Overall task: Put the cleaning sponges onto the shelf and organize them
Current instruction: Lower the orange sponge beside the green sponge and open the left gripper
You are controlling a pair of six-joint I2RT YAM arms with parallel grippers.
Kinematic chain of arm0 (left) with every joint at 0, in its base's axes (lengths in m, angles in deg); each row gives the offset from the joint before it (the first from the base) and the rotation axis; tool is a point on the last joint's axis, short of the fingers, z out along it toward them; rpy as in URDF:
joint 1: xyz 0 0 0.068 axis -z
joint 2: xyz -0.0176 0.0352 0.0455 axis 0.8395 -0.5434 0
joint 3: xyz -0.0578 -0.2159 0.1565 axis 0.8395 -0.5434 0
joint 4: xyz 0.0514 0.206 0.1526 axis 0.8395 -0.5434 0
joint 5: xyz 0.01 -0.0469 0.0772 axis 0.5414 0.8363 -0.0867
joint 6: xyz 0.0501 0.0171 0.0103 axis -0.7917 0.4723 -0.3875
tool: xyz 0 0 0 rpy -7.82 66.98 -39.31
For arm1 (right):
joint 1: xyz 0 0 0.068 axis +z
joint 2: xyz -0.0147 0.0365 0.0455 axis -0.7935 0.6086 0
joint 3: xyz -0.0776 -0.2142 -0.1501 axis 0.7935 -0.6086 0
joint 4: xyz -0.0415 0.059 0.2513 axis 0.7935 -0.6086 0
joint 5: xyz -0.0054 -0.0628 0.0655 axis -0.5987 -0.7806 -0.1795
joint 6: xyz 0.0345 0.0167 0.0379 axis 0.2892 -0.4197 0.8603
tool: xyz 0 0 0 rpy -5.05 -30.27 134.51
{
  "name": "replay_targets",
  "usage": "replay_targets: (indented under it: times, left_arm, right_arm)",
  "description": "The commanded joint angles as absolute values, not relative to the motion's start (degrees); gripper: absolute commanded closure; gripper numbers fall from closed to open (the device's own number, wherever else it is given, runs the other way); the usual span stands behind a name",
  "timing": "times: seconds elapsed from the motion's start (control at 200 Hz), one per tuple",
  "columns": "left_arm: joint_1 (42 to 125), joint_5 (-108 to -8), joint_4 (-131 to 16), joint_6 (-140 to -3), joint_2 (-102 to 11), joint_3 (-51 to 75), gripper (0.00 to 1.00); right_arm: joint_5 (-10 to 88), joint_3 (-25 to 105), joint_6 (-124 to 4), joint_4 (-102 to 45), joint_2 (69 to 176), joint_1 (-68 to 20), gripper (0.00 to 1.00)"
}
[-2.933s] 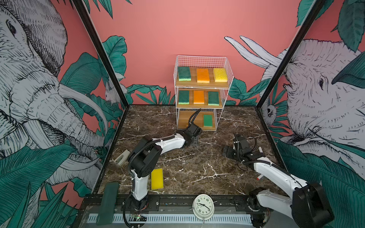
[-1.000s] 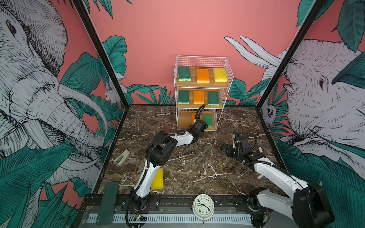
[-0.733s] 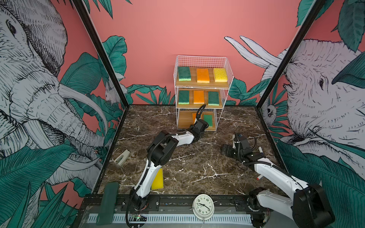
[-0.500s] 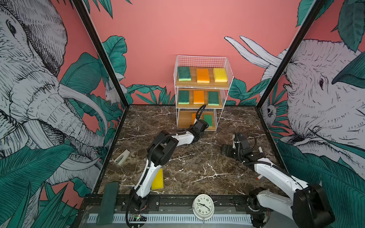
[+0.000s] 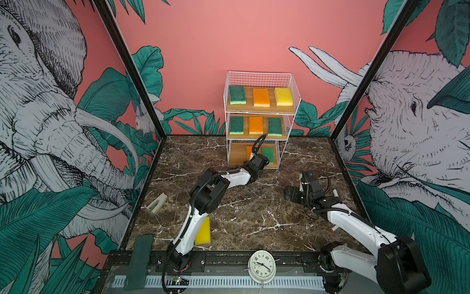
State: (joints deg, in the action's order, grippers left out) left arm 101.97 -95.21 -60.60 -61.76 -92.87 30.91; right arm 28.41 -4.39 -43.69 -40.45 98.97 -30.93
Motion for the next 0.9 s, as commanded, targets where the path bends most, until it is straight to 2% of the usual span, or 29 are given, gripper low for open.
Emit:
replay_targets:
  times: [0.0, 0.505, 0.895]
  left_arm:
    - [101.9, -95.9, -62.1, -61.0, -92.9, 32.2, 0.32]
    - [102.0, -96.2, -61.6, -62.0, -91.7, 31.9, 0.29]
    - [102.0, -94.1, -55.5, -61.9, -81.7, 21.5, 0.28]
  right_arm:
    - [27.7, -5.3, -43.9, -40.1, 97.8, -31.2, 0.01]
    - [27.5, -5.5, -43.8, -40.4, 97.3, -31.2, 0.01]
    - [27.8, -5.6, -43.5, -40.3, 96.7, -31.2, 0.01]
